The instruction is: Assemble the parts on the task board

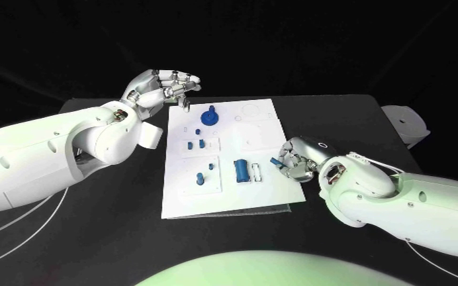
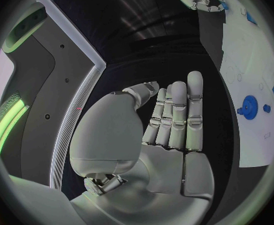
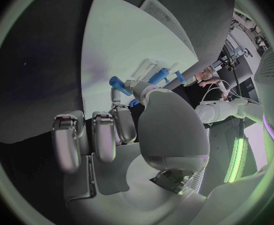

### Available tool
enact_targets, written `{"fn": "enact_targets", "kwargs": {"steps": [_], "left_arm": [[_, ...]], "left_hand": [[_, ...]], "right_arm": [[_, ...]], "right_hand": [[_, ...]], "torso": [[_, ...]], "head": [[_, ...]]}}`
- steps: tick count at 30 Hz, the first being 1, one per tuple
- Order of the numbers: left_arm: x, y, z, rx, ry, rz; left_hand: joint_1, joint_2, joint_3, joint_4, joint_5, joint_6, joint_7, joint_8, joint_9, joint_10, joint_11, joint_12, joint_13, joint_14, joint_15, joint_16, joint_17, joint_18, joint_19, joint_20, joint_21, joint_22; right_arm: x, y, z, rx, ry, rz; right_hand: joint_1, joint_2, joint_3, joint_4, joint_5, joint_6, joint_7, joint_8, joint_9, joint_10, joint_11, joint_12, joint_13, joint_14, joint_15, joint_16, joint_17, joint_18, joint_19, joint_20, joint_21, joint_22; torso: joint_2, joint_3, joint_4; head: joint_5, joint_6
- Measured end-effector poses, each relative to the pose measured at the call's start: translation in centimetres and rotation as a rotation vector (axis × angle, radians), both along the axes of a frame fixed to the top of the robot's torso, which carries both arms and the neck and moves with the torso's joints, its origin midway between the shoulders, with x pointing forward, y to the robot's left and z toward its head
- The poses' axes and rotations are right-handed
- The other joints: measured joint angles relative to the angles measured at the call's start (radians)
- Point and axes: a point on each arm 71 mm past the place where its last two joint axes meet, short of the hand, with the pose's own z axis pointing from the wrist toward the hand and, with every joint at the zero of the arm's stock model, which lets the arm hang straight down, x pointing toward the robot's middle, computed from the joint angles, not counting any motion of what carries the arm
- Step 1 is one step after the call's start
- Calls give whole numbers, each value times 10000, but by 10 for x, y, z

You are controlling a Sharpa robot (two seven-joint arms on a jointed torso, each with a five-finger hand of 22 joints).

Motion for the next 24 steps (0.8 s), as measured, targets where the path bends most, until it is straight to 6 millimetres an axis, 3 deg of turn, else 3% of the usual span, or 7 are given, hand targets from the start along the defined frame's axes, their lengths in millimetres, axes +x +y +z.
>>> {"fn": "enact_targets", "kwargs": {"steps": [18, 23, 24], "left_arm": [[0, -1, 0, -4, 7, -19], [0, -1, 0, -4, 8, -20], [0, -1, 0, -4, 8, -20]], "left_hand": [[0, 0, 0, 0, 0, 0, 0, 0, 1, 0, -1, 0, 1, 0, 0, 0, 2, 0, 0, 0, 0, 1], [0, 0, 0, 0, 0, 0, 0, 0, 1, 0, 0, 0, 2, 0, 0, 0, 1, 0, 0, 0, 0, 1], [0, 0, 0, 0, 0, 0, 0, 0, 1, 0, 0, 0, 2, 0, 0, 0, 2, 0, 0, 0, 0, 1]], "right_arm": [[0, 29, -4, 1390, 1106, -376], [1, 32, -7, 1446, 1373, -409], [2, 33, -8, 1438, 1436, -405]], "right_hand": [[-370, 8, 24, 32, -3, 0, 0, 2, 0, 36, -36, 63, -2, -37, -36, 0, -1, 0, 0, 1, 0, -1], [-723, -15, -49, 239, -85, 42, 42, 251, 8, 36, -36, 295, -3, -37, -36, 44, -2, -1, 0, 1, 0, -2], [-763, -19, -52, 262, -85, 56, 56, 264, 161, 36, -36, 361, -3, -37, -36, 44, -2, -1, 0, 1, 0, -2]], "torso": [[1, -14, 0], [0, -15, 0], [0, -16, 0]], "head": [[-20, -24], [-7, -23], [-7, -22]]}}
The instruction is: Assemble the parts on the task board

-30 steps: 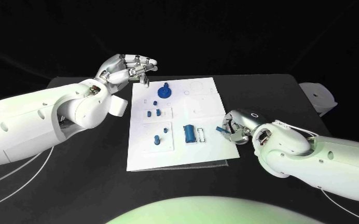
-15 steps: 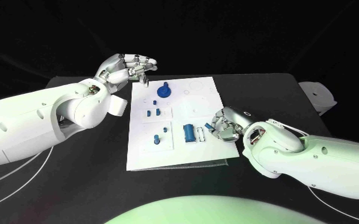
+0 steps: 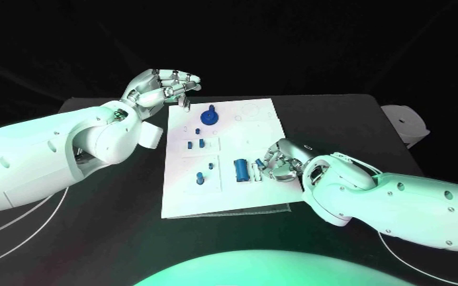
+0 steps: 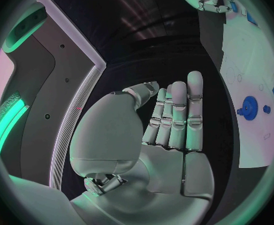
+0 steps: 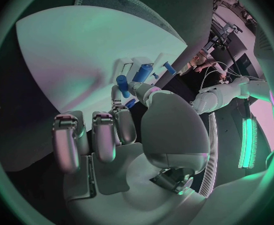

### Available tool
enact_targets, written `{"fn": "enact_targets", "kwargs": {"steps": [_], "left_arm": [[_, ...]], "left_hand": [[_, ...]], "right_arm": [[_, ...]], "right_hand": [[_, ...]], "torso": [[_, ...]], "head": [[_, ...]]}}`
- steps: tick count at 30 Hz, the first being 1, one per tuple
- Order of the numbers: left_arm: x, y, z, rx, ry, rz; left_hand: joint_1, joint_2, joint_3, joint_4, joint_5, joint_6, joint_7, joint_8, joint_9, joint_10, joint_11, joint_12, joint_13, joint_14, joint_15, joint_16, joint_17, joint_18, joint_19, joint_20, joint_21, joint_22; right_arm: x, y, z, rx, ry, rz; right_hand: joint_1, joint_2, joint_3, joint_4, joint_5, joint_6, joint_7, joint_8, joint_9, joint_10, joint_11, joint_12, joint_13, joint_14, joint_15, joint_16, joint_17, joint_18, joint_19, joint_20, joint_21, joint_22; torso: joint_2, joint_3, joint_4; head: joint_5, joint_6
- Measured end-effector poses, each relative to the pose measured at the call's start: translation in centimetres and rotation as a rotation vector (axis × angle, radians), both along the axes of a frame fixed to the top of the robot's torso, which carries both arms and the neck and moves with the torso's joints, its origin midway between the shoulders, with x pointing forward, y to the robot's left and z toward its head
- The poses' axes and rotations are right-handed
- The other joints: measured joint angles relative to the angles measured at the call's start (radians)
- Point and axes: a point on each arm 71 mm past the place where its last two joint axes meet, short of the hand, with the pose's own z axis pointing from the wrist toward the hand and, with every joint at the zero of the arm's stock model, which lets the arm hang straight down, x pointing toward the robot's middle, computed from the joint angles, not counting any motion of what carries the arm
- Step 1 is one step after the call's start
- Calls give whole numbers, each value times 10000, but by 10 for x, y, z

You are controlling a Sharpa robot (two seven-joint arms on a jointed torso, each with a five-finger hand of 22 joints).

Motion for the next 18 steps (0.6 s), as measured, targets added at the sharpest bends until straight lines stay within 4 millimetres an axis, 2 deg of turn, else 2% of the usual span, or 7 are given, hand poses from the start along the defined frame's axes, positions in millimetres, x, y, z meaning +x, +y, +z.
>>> {"fn": "enact_targets", "kwargs": {"steps": [3, 6, 7, 18], "left_arm": [[0, 0, 0, 0, 0, 0], [0, 0, 0, -1, 0, -3], [0, 0, 0, -1, 1, -4], [0, 0, 0, 0, 3, -4]], "left_hand": [[0, 0, 0, 0, 0, 0, 0, 0, 0, 0, 0, 0, 0, 0, 0, 0, 0, 0, 0, 0, 0, 0], [0, 0, 0, 0, 0, 0, 0, 0, 0, 0, 0, 0, 0, 0, 0, 0, 0, 0, 0, 0, 0, 0], [0, 0, 0, 0, 0, 0, 0, 0, 0, 0, 0, 0, 0, 0, 0, 0, 0, 0, 0, 0, 0, 0], [0, 0, 0, 0, 0, 0, 0, 0, 1, 0, 0, 0, 1, 0, 0, 0, 1, 0, 0, 0, 0, 1]], "right_arm": [[1, 2, -2, -16, 135, 39], [2, 3, -3, -50, 235, 67], [2, 4, -4, -70, 292, 86], [2, 8, -7, -146, 502, 222]], "right_hand": [[-102, 17, -41, 42, -37, 2, 2, 22, 253, 0, 0, 105, 0, 36, -36, -1, 0, 0, 0, 0, 0, 0], [-161, -31, -41, 43, -38, 21, 17, 26, 265, 0, 0, 131, 0, 36, -36, -1, 0, 0, 0, 0, 0, 0], [-196, -45, -67, 69, -79, 139, -96, 26, 266, 0, 0, 131, 0, 36, -36, -1, 0, 0, 0, 0, 0, -1], [-276, -48, -95, 97, -97, 279, -203, 26, 261, 37, -36, 191, -1, 36, -36, -2, 8, 0, 0, 1, 0, 7]], "torso": [[0, 0, 0], [0, 2, 0], [0, 4, 0], [1, 15, -8]], "head": [[-1, -1], [-2, 0], [4, 0], [39, -40]]}}
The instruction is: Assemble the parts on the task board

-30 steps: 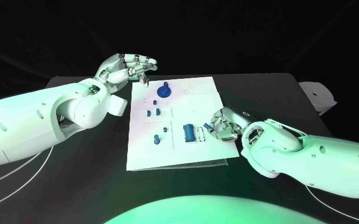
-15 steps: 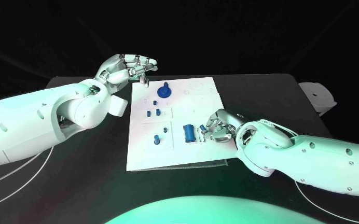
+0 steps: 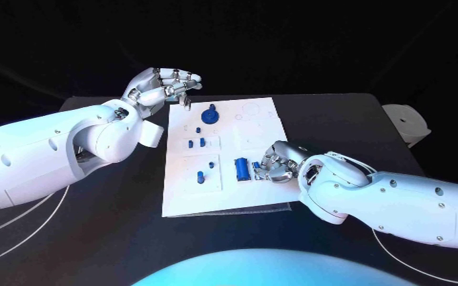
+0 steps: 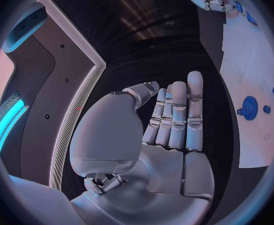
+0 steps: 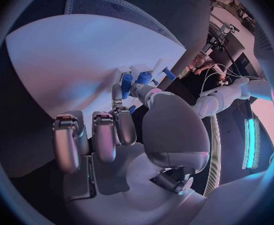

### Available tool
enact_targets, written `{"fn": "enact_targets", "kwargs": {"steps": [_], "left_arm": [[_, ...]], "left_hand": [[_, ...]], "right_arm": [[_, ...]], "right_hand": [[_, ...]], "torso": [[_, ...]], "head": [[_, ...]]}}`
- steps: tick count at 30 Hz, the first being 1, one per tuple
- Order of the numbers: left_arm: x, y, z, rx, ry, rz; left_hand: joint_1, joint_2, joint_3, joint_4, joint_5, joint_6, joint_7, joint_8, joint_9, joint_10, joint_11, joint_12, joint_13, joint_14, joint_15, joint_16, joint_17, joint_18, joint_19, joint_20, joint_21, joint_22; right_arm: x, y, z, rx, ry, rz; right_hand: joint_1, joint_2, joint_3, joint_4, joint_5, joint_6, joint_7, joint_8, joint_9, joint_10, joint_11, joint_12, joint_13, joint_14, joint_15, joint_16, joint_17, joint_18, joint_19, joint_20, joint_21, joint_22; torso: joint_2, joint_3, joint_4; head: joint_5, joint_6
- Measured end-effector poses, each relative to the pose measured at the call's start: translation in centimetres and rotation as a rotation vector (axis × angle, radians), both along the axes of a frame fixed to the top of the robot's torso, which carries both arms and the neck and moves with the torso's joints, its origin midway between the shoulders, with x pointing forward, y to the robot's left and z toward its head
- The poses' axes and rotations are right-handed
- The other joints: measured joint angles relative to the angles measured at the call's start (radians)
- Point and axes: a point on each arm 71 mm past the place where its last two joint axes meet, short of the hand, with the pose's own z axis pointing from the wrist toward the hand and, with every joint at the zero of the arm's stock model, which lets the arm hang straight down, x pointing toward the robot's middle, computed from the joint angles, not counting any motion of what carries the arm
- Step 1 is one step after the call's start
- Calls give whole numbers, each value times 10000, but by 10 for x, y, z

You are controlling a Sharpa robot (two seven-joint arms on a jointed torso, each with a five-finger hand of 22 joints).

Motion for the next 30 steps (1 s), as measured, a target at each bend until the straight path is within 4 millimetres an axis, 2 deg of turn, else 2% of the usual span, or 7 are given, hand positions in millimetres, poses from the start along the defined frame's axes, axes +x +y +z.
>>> {"fn": "enact_targets", "kwargs": {"steps": [9, 12, 18, 20, 22, 24, 30], "left_arm": [[0, 0, 0, 0, 4, -6], [0, 0, 0, 0, 5, -6], [0, 0, 0, 1, 7, -8], [0, 0, 0, 1, 7, -8], [0, 0, 0, 2, 9, -8], [0, 0, 0, 4, 11, -7], [0, 0, 0, 7, 17, -5]], "left_hand": [[0, 0, 0, 0, 0, 0, 0, 0, 0, 0, 0, 0, 0, 0, 0, 0, 0, 0, 0, 0, 0, 0], [0, 0, 0, 0, 0, 0, 0, 0, 0, 0, 0, 0, 0, 0, 0, 0, 0, 0, 0, 0, 0, 0], [0, 0, 0, 0, 0, 0, 0, 0, 0, 0, 0, 0, 0, 0, 0, 0, 0, 0, 0, 0, 0, 0], [0, 0, 0, 0, 0, 0, 0, 0, 0, 0, 0, 0, 0, 0, 0, 0, -1, 1, 0, 0, 0, -8], [0, 0, 0, 0, 0, 0, 0, 0, 0, 0, 0, 0, 0, 0, 0, 0, -8, 0, 0, 0, 0, -8], [0, 0, 0, 0, 0, 0, 0, 0, 1, 0, 0, 0, 0, 0, 0, 0, -8, 0, 0, 0, 0, -8], [0, 0, 0, 0, 0, 0, 0, 0, 1, 0, 0, 0, 0, 0, 0, 0, -7, 0, 0, 0, 0, -8]], "right_arm": [[3, 0, -3, -115, 58, -4], [3, 1, -3, -122, 56, 21], [6, 1, -4, -171, 28, -10], [6, 1, -5, -184, 19, -18], [7, 1, -5, -192, 13, -18], [7, 1, -5, -202, 7, -18], [7, -2, -5, -255, -53, -41]], "right_hand": [[-231, -24, -85, 140, -177, 108, -107, 1, -4, 0, 0, 0, -1, 0, 0, 0, -1, 1, -29, -43, 0, -1], [-382, -43, -179, 237, -466, 112, -111, 66, 46, 0, 0, 0, -1, 0, 0, -1, -2, 1, 0, -72, 0, -1], [-706, -51, -404, 569, -1359, 82, -81, 9, 24, -1, 0, -12, -2, -1, 1, -1, -2, 0, 0, -72, 0, -2], [-748, -93, -443, 608, -1392, 81, -81, 8, 1, -1, 0, -50, -2, -1, 1, -1, -3, 0, 0, -72, 0, -2], [-843, -189, -614, 745, -980, 81, -81, 8, 9, -1, 0, -50, -2, -1, 0, -1, -3, 0, 0, -72, 0, -3], [-850, -195, -710, 787, -859, 81, -81, 8, 16, -1, 1, -50, -2, 0, 1, -1, -3, 1, 0, -72, 0, -3], [-905, -140, -887, 908, -1038, 79, -82, -10, 18, -1, 1, -118, -2, -1, 1, -1, -4, 1, 0, -72, 0, -4]], "torso": [[-4, 2, 1], [-1, 6, 7], [0, 6, 5], [0, 5, 3], [0, 1, 2], [-1, 1, 3], [-5, -5, 7]], "head": [[-14, -22], [-15, -19], [-3, -23], [2, -31], [9, -35], [12, -41], [15, -45]]}}
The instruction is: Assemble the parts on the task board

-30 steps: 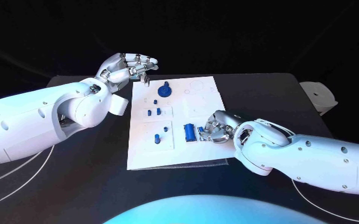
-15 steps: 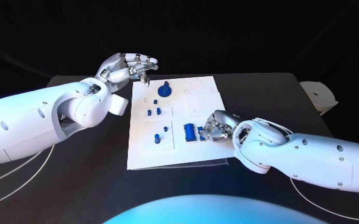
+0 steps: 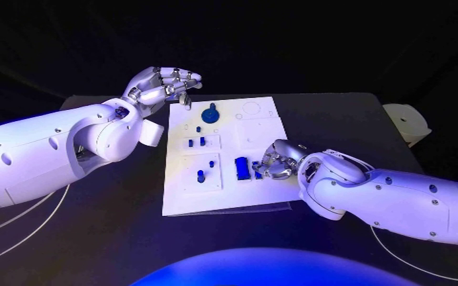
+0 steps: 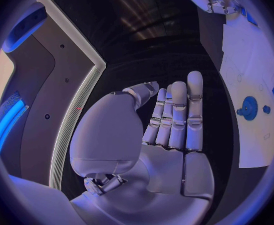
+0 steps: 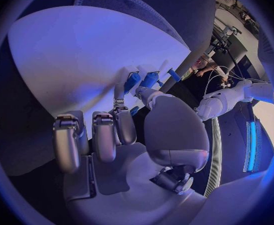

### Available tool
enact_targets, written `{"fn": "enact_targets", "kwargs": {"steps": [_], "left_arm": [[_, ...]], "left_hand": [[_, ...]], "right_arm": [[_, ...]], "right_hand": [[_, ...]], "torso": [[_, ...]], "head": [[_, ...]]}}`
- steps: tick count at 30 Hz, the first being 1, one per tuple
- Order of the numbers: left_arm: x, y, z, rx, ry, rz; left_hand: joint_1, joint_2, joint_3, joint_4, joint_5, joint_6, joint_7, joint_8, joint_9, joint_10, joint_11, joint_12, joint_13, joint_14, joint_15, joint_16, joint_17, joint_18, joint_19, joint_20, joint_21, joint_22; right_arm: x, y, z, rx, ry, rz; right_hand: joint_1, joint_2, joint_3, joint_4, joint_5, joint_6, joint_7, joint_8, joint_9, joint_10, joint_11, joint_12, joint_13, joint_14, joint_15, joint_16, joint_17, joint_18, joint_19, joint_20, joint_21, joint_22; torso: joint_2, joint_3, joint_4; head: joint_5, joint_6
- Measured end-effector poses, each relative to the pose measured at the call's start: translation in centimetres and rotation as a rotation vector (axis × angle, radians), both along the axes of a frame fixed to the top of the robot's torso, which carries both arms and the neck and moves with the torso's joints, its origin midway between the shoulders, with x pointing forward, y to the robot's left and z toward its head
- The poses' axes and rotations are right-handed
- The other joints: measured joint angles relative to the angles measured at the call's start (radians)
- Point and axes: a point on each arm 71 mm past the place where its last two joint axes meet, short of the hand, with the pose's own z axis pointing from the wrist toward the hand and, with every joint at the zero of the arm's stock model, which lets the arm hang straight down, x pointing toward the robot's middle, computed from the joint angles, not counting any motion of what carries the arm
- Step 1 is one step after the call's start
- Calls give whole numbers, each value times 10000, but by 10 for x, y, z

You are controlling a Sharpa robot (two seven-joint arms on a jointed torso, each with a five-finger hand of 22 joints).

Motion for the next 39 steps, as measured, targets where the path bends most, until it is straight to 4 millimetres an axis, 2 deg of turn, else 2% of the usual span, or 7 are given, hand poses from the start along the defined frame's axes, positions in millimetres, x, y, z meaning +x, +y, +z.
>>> {"fn": "enact_targets", "kwargs": {"steps": [9, 20, 21, 28, 37, 39], "left_arm": [[0, 1, 0, 6, 6, 11], [0, 0, 0, 7, 10, 10], [0, 0, 0, 7, 10, 8], [0, 0, 0, 7, 9, 5], [0, 0, 0, 8, 14, 7], [0, 0, 0, 8, 15, 7]], "left_hand": [[0, 0, 0, 0, 0, 0, 0, 0, 0, 0, 0, 0, 1, 0, 0, 0, 0, 1, 0, 0, 0, 0], [0, 0, 0, 0, 0, 0, 0, 59, -13, 0, 0, 43, -12, 0, 0, 50, -24, 1, 37, 37, 0, -21], [0, 0, 0, 0, 0, 0, 0, 59, -13, 0, 0, 43, -12, 0, 0, 51, -24, 0, 37, 36, 0, -21], [0, 0, 0, 0, 0, 0, 0, 59, -13, 0, 0, 43, -12, 0, 0, 50, -24, 0, 37, 36, 0, -21], [0, 0, 0, 0, 0, 0, 0, 59, -13, 0, 0, 43, -11, 0, 0, 50, -23, 1, 36, 36, 0, -20], [0, 0, 0, 0, 0, 0, 0, 58, -13, 0, 0, 43, -11, 0, 0, 50, -23, 0, 36, 36, 0, -20]], "right_arm": [[-7, -11, 4, 75, -161, -27], [-15, -16, 4, 326, -110, 164], [-15, -16, 4, 336, -98, 181], [-13, -15, 0, 307, -23, 226], [-5, -18, -8, 69, 48, 114], [-4, -17, -8, 53, 36, 120]], "right_hand": [[7, -7, -180, -45, -242, -34, 33, -38, 11, 0, 0, -59, -1, 0, 0, 0, -1, 0, 0, 1, 0, -1], [204, -197, -383, -55, -533, -34, 33, -38, 20, 0, 0, -59, -1, 0, 0, 0, -2, 0, 0, 1, 0, -2], [273, -138, -405, -77, -544, -34, 32, -38, 21, 0, 0, -59, -1, 0, 0, 0, -2, 0, 0, 1, 0, -2], [367, -118, -466, -84, -679, -34, 32, -38, 20, 0, 0, -59, -1, 0, 0, 0, -2, 0, 0, 1, 0, -3], [626, -17, -495, -113, -721, -34, 32, -36, 52, 0, 0, -59, 7, 0, 0, 0, -3, 0, 0, 2, 0, -4], [681, -73, -534, -152, -721, -30, 29, -29, 76, 0, 0, -59, 7, 0, 0, 0, -3, 0, 0, 2, 0, -4]], "torso": [[0, 6, 1], [-7, 17, -33], [-7, 17, -32], [-3, 12, 0], [5, -3, 1], [5, -4, 1]], "head": [[44, 5], [54, -29], [51, -29], [62, -13], [80, -7], [80, -10]]}}
